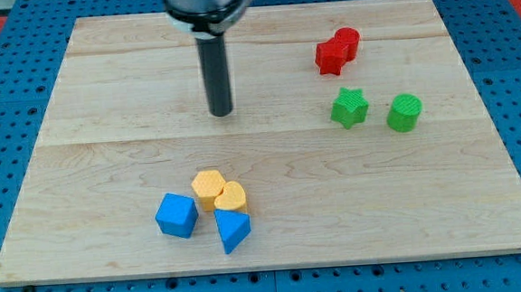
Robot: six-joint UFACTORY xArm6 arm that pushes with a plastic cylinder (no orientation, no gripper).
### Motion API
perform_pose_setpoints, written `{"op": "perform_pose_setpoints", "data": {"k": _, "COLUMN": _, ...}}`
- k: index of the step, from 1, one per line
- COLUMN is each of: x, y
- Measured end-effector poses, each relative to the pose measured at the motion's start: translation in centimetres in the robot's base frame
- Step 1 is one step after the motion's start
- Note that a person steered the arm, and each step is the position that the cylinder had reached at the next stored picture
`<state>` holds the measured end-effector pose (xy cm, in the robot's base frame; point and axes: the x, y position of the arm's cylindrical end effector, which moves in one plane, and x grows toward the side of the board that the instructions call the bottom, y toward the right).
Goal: Move the yellow blocks to the top of the blue triangle
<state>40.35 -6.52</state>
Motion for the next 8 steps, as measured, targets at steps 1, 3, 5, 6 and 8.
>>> {"op": "perform_pose_setpoints", "data": {"k": 1, "x": 4.5, "y": 1.1}}
{"op": "perform_pose_setpoints", "data": {"k": 3, "x": 8.5, "y": 5.4}}
{"op": "perform_pose_setpoints", "data": {"k": 5, "x": 7.7, "y": 4.1}}
{"op": "perform_pose_setpoints", "data": {"k": 6, "x": 7.0, "y": 4.1}}
{"op": "perform_pose_setpoints", "data": {"k": 8, "x": 6.5, "y": 2.4}}
